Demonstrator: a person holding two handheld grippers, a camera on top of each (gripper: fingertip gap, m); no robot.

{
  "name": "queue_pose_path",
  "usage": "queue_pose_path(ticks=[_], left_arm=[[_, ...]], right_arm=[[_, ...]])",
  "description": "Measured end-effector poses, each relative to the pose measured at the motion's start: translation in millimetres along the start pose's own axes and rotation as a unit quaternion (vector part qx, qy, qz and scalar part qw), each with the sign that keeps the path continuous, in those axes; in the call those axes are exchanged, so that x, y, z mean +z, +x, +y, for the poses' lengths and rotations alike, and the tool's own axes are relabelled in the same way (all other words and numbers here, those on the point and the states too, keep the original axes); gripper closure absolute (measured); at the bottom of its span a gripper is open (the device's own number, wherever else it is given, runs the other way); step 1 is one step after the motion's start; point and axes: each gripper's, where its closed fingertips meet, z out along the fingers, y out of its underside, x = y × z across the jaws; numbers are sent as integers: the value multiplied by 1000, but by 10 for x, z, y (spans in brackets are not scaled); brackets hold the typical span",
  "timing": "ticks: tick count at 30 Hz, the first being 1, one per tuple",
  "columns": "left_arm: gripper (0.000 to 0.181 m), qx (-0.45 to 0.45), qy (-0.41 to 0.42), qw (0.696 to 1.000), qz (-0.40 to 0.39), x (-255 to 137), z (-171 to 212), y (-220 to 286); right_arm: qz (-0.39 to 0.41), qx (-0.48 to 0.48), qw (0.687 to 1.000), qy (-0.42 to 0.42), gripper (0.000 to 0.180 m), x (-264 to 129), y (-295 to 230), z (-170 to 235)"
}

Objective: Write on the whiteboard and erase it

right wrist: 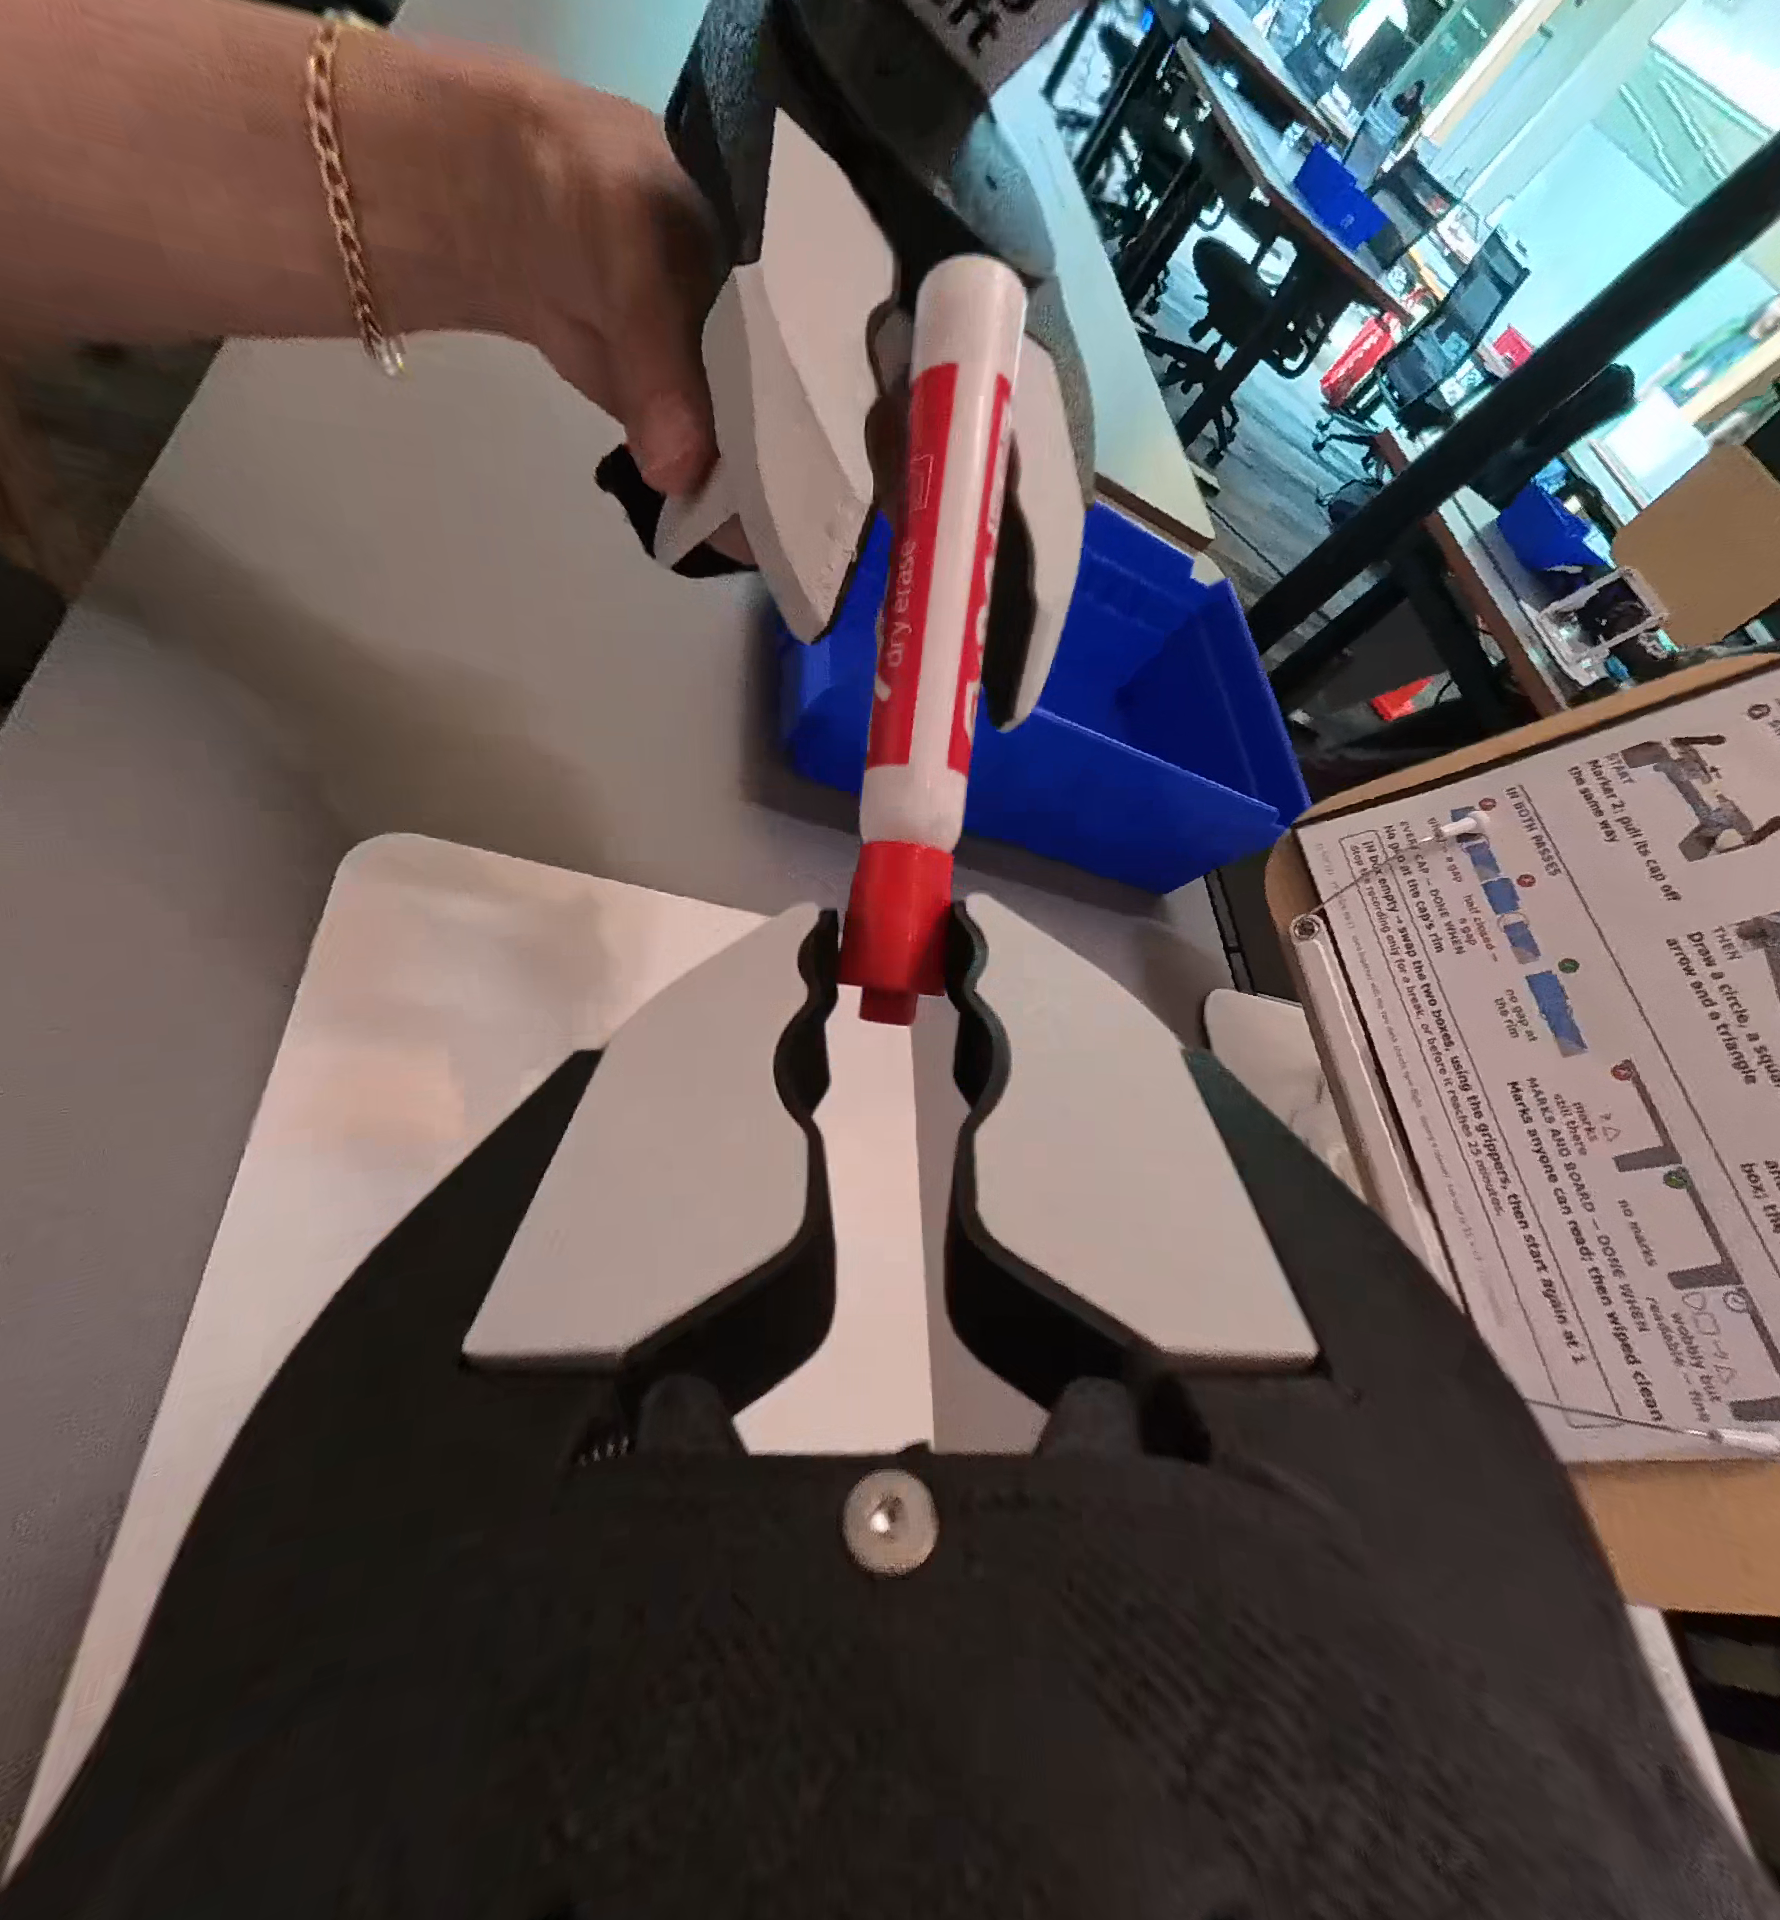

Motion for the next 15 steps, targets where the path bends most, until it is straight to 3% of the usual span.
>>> queue_pose_path(ticks=[1,9,15], left_arm=[[141,-1,-4,1000,10,21,11,29],[161,0,8,1000,2,119,57,20],[161,-4,-2,1000,0,136,141,3]], right_arm=[[3,-13,1000,-11,159,11,-2,23],[6,4,1000,-14,159,130,-62,63],[-18,22,999,-19,159,160,-112,125]])
